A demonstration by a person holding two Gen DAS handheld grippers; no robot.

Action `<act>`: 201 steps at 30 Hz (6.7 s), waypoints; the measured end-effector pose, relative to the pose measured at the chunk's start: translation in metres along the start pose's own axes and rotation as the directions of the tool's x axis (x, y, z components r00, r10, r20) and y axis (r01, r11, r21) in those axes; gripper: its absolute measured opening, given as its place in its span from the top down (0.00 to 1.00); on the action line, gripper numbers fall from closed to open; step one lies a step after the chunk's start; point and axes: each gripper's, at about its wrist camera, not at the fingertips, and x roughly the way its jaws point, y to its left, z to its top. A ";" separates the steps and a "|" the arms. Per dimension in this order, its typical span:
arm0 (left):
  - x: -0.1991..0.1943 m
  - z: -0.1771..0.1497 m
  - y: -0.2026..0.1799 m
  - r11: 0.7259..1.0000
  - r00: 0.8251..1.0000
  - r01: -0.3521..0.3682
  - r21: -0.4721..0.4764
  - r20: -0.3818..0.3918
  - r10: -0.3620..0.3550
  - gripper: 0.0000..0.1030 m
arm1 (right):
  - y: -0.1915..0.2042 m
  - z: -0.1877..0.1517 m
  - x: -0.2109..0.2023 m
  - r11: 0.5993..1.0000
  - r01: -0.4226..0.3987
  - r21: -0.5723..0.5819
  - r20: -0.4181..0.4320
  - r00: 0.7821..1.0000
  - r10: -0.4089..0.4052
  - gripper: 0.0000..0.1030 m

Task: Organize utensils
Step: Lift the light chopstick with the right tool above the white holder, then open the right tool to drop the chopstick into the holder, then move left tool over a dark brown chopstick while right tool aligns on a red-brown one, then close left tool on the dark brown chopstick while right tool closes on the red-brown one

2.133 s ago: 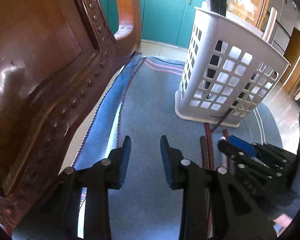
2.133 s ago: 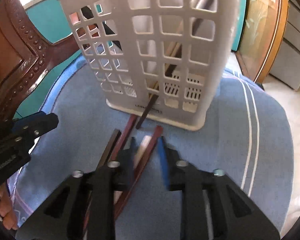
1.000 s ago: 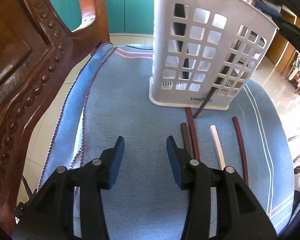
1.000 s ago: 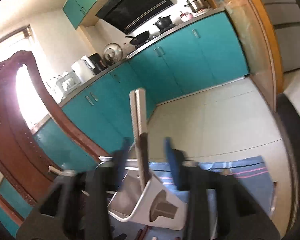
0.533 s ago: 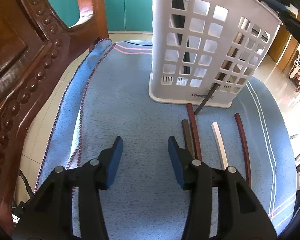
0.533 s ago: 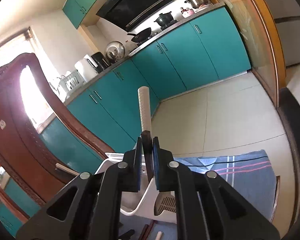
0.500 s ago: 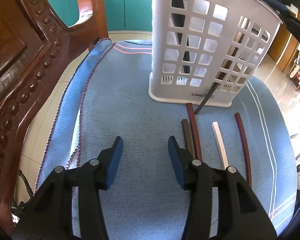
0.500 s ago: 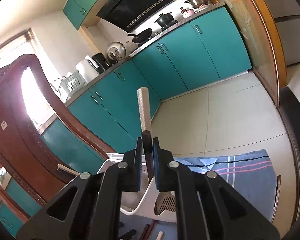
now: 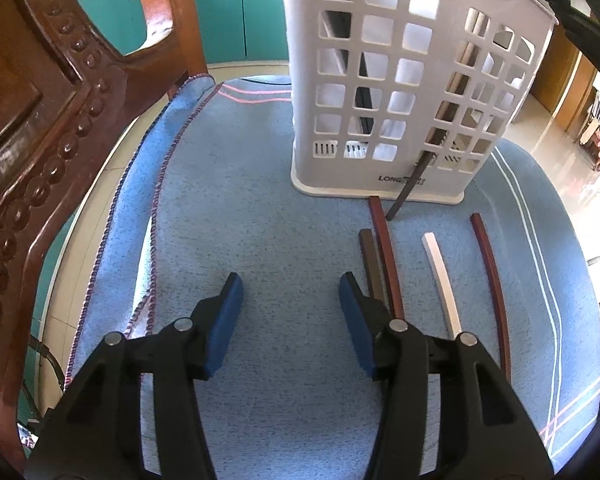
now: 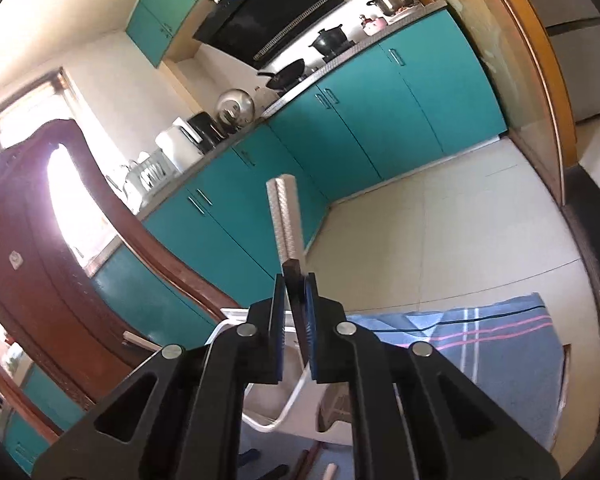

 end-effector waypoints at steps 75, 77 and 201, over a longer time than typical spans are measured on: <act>-0.051 -0.034 -0.029 0.992 0.990 0.104 0.068 0.083 -0.110 0.56 | 0.004 -0.160 0.032 0.796 0.450 -0.406 -0.262 0.777 -0.573 0.45; -0.045 -0.038 -0.038 0.991 0.994 0.094 0.098 0.053 -0.100 0.55 | 0.002 -0.162 0.034 0.794 0.454 -0.404 -0.269 0.771 -0.577 0.45; -0.027 -0.010 0.019 0.994 0.997 0.072 -0.085 0.009 -0.072 0.93 | 0.033 -0.175 0.038 0.858 0.328 -0.396 -0.356 0.806 -0.473 0.94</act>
